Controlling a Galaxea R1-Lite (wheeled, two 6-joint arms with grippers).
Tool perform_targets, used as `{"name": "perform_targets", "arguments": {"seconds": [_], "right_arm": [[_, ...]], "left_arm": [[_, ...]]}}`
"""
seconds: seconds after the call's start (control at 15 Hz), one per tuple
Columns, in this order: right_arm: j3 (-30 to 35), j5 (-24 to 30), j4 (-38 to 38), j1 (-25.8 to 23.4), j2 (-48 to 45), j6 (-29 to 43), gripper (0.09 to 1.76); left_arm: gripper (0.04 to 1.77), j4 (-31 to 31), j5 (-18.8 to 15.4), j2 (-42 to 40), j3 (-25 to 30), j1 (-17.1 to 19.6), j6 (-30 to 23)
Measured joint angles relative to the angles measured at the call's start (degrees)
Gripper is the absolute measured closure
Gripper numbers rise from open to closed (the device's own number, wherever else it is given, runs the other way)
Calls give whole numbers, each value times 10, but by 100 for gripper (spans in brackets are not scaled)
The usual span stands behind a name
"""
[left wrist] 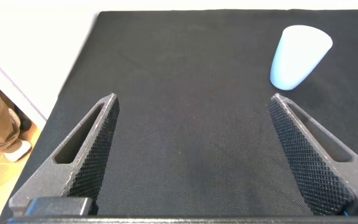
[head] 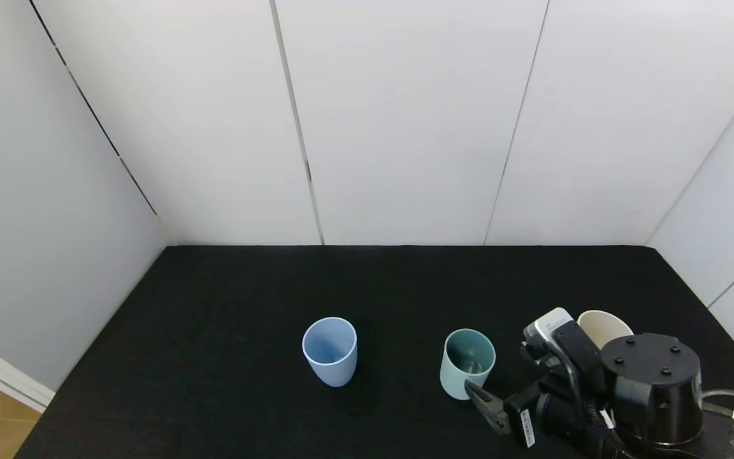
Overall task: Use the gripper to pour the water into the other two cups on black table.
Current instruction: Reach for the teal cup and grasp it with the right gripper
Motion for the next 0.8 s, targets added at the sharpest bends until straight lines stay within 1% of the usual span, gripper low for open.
{"name": "perform_targets", "arguments": {"seconds": [0.2, 0.47, 0.8], "right_arm": [[0, 0, -26, 6, 38, 1, 14], [-7, 2, -86, 7, 101, 8, 14], [-48, 2, -90, -7, 152, 7, 14]], "left_arm": [[9, 0, 0, 0, 0, 0, 0], [9, 0, 0, 0, 0, 0, 0], [9, 0, 0, 0, 0, 0, 0]]}}
